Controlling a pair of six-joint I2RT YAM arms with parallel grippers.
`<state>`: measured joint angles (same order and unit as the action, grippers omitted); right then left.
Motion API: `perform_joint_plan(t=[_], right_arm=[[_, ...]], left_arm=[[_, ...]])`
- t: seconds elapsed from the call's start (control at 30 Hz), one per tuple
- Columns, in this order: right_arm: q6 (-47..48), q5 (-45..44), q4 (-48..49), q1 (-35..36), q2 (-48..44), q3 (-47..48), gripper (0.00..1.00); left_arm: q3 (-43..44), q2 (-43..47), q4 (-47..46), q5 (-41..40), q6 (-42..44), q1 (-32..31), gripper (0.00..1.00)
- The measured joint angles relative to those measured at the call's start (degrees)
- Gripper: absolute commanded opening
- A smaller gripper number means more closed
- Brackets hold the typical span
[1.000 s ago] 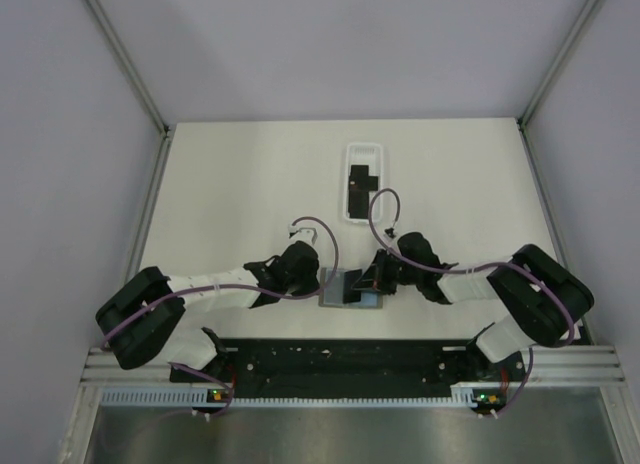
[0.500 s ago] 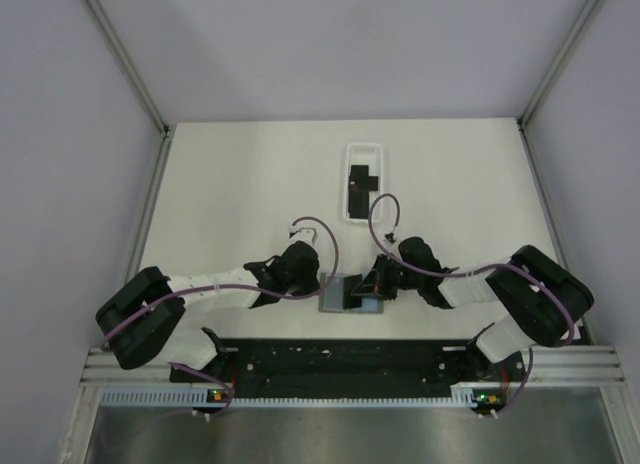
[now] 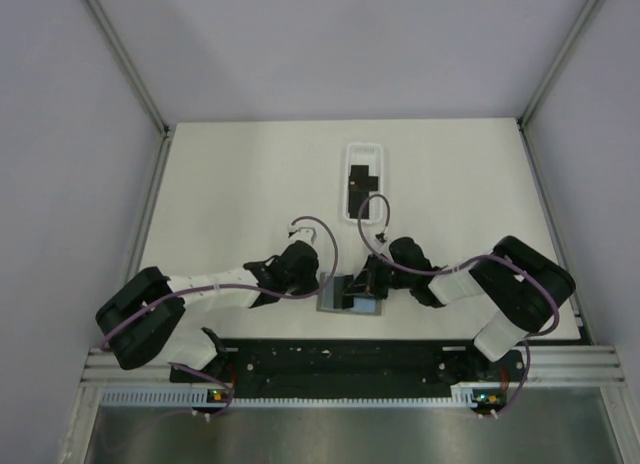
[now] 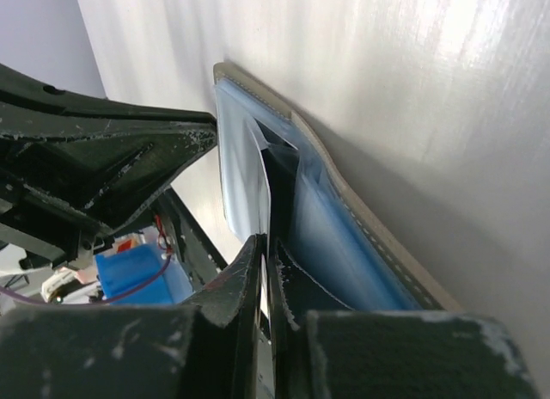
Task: Put the credit cards into the card holder
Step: Insert the credit card into the card holder.
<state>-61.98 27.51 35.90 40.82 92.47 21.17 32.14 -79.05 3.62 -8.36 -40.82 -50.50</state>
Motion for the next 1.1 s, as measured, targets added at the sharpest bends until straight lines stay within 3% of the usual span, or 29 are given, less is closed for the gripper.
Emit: perform_joint_plan(t=[0.2, 0.37, 0.6, 0.87, 1.1], right_arm=[[3.6, -3.3, -11.1, 1.1, -3.1, 4.3, 0.48], [10.0, -9.6, -26.8, 1.5, -9.4, 10.9, 0.55], [15.0, -14.4, -39.8, 1.6, -11.0, 14.5, 0.56], [17.2, -17.6, -45.5, 1.9, -11.0, 15.7, 0.3], [17.5, -19.5, -46.6, 1.9, -11.0, 15.7, 0.28]], left_arm=[[0.0, 0.0, 0.0, 0.0, 0.0, 0.2, 0.0], [0.0, 0.0, -0.1, 0.4, 0.0, 0.2, 0.0], [0.0, -0.1, -0.3, 1.2, 0.0, 0.2, 0.0], [0.0, -0.3, -0.6, 1.5, 0.0, 0.2, 0.0], [0.0, -0.4, -0.8, 1.6, 0.0, 0.2, 0.0]])
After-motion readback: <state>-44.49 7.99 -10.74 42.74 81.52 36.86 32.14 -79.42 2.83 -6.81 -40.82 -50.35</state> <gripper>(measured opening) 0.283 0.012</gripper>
